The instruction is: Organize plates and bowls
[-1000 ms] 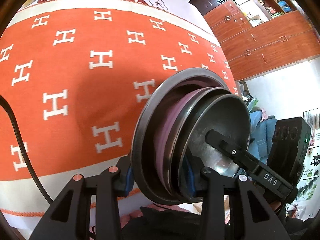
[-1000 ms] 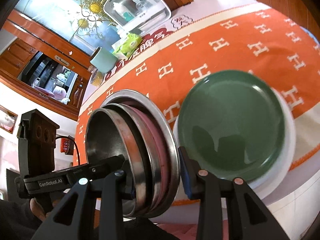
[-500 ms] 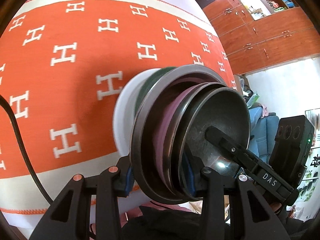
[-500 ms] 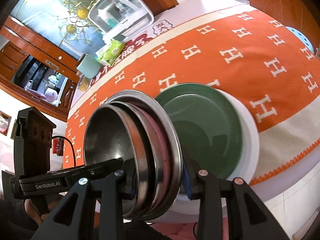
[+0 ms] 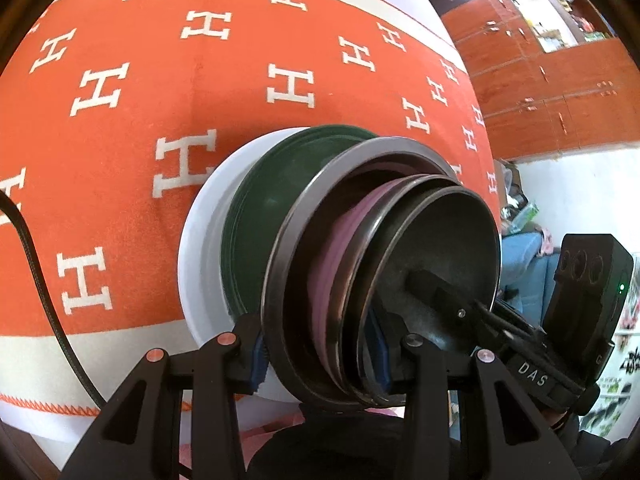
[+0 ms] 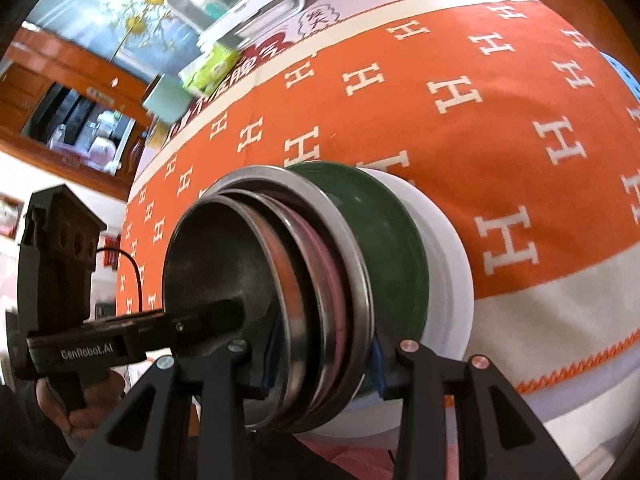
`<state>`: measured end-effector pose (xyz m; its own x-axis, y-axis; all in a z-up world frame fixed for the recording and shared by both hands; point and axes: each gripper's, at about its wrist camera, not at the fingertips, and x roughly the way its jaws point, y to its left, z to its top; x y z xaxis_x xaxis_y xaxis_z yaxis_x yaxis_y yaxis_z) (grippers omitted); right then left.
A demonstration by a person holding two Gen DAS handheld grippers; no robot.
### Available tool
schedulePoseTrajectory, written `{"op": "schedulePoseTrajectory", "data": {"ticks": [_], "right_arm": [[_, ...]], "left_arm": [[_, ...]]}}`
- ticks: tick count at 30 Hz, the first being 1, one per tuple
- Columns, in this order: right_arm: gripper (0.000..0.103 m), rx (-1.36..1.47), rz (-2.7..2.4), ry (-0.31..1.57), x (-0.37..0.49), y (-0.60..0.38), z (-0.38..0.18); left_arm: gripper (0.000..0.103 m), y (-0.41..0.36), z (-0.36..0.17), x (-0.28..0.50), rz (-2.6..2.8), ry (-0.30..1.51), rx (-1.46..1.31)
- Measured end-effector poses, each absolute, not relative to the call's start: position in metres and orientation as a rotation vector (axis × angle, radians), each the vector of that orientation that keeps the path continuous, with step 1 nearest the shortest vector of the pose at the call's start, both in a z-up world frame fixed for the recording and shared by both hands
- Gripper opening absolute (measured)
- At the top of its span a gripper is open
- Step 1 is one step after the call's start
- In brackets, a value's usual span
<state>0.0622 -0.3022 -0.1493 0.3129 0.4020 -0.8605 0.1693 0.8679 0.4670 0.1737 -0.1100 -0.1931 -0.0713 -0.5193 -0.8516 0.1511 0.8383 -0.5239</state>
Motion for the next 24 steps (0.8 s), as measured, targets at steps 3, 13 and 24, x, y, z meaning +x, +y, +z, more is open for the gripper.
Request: {"op": "schedulePoseTrajectory", "data": {"ticks": [3, 13, 24], "right_arm": [[0.037, 0.495, 0.209, 1.282, 0.067, -0.304, -0.152], [0.038, 0.457, 0.272, 1.313, 0.074, -0.307, -0.157], [0.043, 0.461, 0.146, 1.213, 0.066, -0.306, -0.146]], "left_arm": [[0.038, -0.111, -0.195, 0.173, -0.522, 1.547, -0.326], [0.039, -0.12, -0.198, 0.166, -0.44, 1.521, -0.33], [0.04, -0.114, -0.189, 0.159, -0.462, 1.481, -0.204]]}}
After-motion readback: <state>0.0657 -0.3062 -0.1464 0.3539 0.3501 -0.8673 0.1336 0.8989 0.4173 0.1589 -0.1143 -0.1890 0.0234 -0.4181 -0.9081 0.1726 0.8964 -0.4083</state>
